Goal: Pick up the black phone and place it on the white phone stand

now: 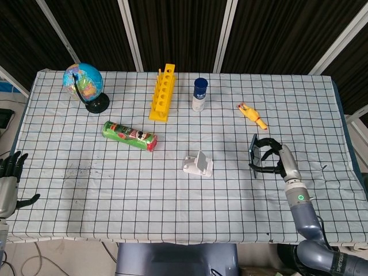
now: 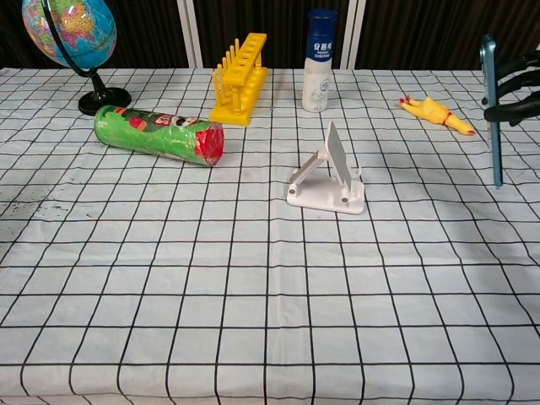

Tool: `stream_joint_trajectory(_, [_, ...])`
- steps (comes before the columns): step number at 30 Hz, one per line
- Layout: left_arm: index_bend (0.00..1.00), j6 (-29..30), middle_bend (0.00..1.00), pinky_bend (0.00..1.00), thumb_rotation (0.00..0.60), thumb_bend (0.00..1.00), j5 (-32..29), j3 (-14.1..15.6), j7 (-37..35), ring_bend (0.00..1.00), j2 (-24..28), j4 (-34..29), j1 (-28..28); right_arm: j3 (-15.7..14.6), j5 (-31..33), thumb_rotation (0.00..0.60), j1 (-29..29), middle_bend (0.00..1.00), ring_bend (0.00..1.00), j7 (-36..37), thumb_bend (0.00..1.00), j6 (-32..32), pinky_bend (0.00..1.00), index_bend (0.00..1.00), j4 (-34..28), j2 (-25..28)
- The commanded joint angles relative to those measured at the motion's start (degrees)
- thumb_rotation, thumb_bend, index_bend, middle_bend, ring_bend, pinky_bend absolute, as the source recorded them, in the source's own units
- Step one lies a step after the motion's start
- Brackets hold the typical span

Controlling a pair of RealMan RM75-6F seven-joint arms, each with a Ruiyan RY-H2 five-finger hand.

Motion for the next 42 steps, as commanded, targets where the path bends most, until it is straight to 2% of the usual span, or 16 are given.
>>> stream_joint_trajectory(1, [0.00,-0.1,0.00,0.00,0.600,0.00,0.0,0.0,-0.1,0.00,0.1,-0.1,0.0,0.7,-1.9,0.600,-0.4,0.74,0.55,1.8,0.25,2.0,0.17,0.75,0.4,-2.5])
stream_joint_trajectory(8, [0.00,-0.4,0.00,0.00,0.600,0.00,0.0,0.1,-0.9,0.00,0.4,-0.4,0.0,0.3,-5.9,0.600,-0.1,0.74,0.55,2.8,0.25,5.4,0.17,0.75,2.6,-8.1])
stream_joint_trajectory(17, [0.00,-1.6,0.00,0.00,0.600,0.00,-0.4,0.2,-2.0,0.00,1.0,-0.7,-0.3,0.7,-9.3,0.600,1.9,0.74,0.55,4.1,0.25,6.7,0.17,0.75,6.7,-15.2])
stream_joint_trajectory(31, [0.00,-3.2,0.00,0.00,0.600,0.00,-1.2,0.3,-3.2,0.00,1.8,-1.5,-0.6,2.1,-9.8,0.600,5.6,0.74,0.55,2.6,0.25,7.1,0.17,0.75,13.5,-24.5])
stream_joint_trajectory(42, [0.00,-3.7,0.00,0.00,0.600,0.00,-1.8,0.2,-3.9,0.00,2.2,-1.6,-0.8,3.0,-8.6,0.600,6.6,0.74,0.55,1.7,0.25,6.8,0.17,0.75,15.0,-28.3])
